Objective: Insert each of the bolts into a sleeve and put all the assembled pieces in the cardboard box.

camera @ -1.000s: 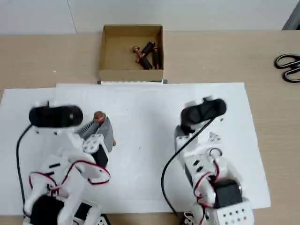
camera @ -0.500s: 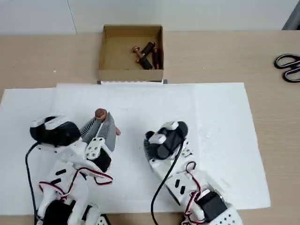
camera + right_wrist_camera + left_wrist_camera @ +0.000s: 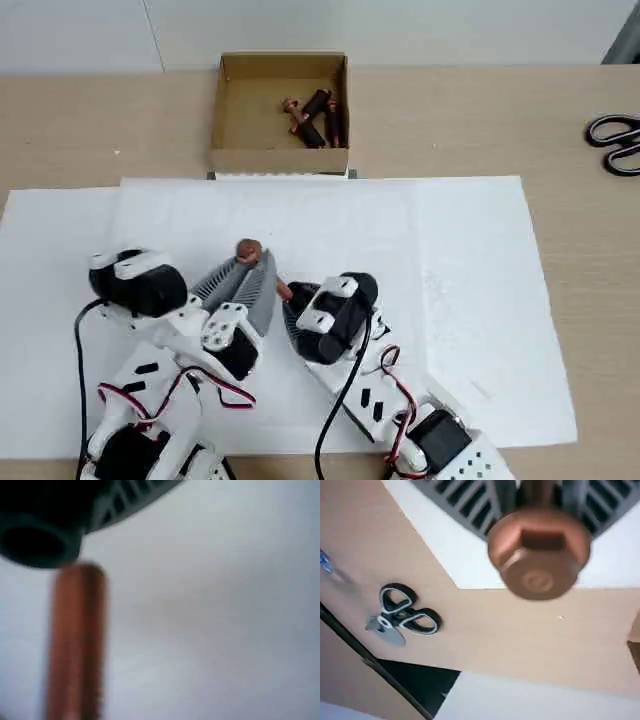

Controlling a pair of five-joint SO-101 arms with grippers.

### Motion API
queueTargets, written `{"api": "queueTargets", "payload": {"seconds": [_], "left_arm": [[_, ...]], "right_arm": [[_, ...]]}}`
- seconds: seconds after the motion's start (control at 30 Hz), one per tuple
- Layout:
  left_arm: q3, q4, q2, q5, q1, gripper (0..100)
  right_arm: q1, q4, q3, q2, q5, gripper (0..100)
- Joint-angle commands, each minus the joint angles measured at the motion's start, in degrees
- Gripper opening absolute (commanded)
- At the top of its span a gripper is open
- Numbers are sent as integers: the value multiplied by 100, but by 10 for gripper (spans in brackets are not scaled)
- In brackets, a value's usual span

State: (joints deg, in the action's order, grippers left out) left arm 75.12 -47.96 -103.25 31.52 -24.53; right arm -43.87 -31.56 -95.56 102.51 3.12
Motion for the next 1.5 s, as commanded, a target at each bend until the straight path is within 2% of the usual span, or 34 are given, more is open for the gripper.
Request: {"api": "queueTargets", "payload": {"seconds": [0.0,0.3,0.53,0.77,1.13,1.47], "left_arm": [[-31,0,-62,26,-123,6],[31,9,-62,9,-88,6],[31,35,-62,-308,-79,6],[48,440,-62,-325,-79,6],[356,475,-62,-545,-70,6],[567,448,-62,-545,-123,6]], "right_arm": [[-110,163,-35,57,62,2],[-171,119,88,57,62,2],[-163,101,220,57,70,2],[-163,101,211,57,70,2],[-171,101,466,57,70,2],[-171,-382,870,57,62,2]]}}
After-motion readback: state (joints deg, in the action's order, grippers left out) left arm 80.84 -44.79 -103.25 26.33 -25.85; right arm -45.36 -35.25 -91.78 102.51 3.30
